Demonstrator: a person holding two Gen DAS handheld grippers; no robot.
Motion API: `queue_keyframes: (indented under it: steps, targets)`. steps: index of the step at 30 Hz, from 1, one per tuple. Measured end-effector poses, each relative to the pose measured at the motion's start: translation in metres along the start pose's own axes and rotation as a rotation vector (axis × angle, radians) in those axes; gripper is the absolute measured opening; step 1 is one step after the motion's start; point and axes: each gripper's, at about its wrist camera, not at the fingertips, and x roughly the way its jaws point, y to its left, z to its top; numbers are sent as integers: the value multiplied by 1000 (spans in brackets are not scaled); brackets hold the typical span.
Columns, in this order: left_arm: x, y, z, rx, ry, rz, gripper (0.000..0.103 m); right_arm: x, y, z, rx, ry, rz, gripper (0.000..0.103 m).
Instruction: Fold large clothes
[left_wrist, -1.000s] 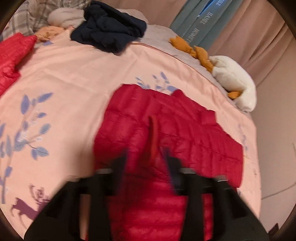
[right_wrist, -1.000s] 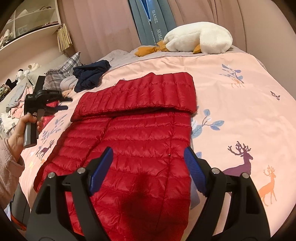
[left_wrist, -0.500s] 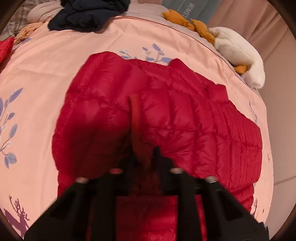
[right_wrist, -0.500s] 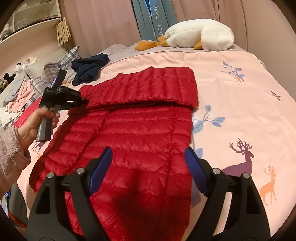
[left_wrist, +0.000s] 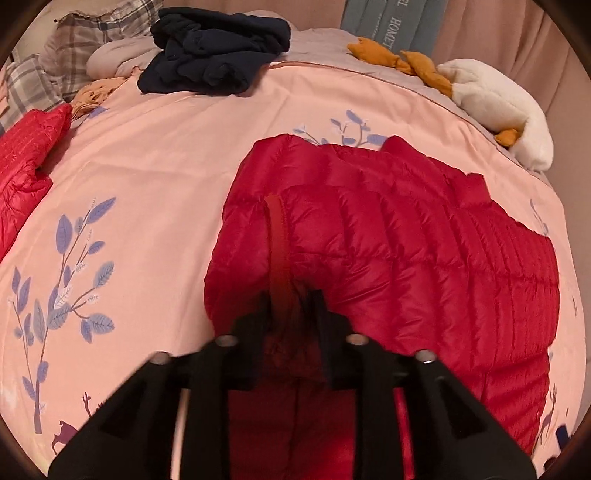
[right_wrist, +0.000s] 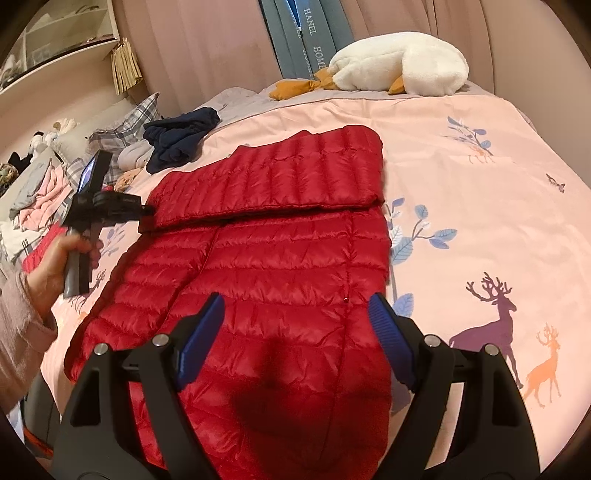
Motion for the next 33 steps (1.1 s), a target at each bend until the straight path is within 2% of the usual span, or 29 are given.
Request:
queue_keyframes:
  steps: [2, 3, 7, 10, 13, 18, 21, 23, 26, 30, 33]
  targets:
    - [-7, 4, -2, -6, -19, 2, 57, 2, -1, 5, -8, -6, -5, 84]
    - [-12, 7, -2, -11, -36, 3, 60, 2, -1, 7, -9, -8, -7, 84]
    - [-28, 4, 1, 10, -74, -14, 61, 13, -11, 29, 1, -24, -26, 85]
    - [-36, -16, 3, 80, -104, -50, 61, 27, -17, 52, 10, -31, -49, 85]
    - [-33, -37, 4, 136, -99, -77, 61, 52, -20, 81, 11, -26, -65, 84]
    - [-14, -66, 2, 216, -80, -56, 61, 103, -9, 128, -41, -22, -76, 84]
    - [3, -75, -3, 260, -55, -21, 61, 129, -5, 144, -64, -22, -74, 84]
    - [14, -76, -7, 277, -32, -3, 61, 153, -8, 148, -60, 12, -98, 84]
    - [22, -74, -10, 276, -19, -13, 63, 197, -25, 137, -46, 150, -153, 86]
    - [25, -75, -11, 272, -13, -29, 64, 206, -33, 132, -9, 166, -150, 88]
    - [26, -76, -11, 275, -13, -23, 64, 193, -22, 138, -18, 139, -197, 87]
